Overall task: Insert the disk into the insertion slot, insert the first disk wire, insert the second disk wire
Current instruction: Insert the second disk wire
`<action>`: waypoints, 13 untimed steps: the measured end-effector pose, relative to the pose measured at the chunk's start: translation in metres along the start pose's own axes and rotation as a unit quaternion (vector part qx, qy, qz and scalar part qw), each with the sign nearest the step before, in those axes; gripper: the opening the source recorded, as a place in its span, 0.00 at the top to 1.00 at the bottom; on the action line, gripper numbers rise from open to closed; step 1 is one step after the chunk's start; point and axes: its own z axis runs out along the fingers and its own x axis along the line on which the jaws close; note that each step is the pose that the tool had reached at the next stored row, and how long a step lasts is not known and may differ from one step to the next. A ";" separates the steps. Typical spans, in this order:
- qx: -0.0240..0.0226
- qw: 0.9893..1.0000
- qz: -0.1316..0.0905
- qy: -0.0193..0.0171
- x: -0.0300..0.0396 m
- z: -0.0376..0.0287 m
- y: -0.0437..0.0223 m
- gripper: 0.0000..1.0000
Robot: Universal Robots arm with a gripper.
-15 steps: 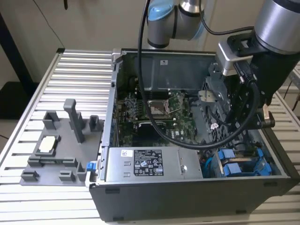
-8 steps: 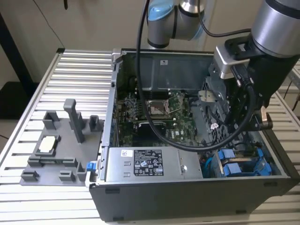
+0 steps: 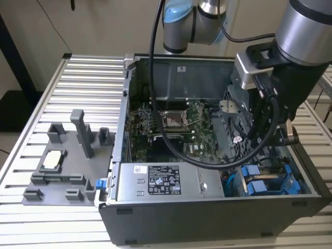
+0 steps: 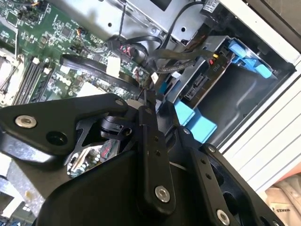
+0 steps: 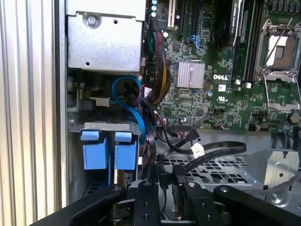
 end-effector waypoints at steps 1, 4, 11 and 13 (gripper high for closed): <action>0.000 1.000 0.000 0.000 0.0001 -0.0001 0.0007 0.75; 0.000 1.000 0.000 0.000 0.0002 0.0000 0.0016 0.82; 0.000 1.000 0.000 0.000 0.0001 -0.0001 0.0019 0.82; 0.000 1.000 0.000 0.000 0.0001 -0.0001 0.0019 0.82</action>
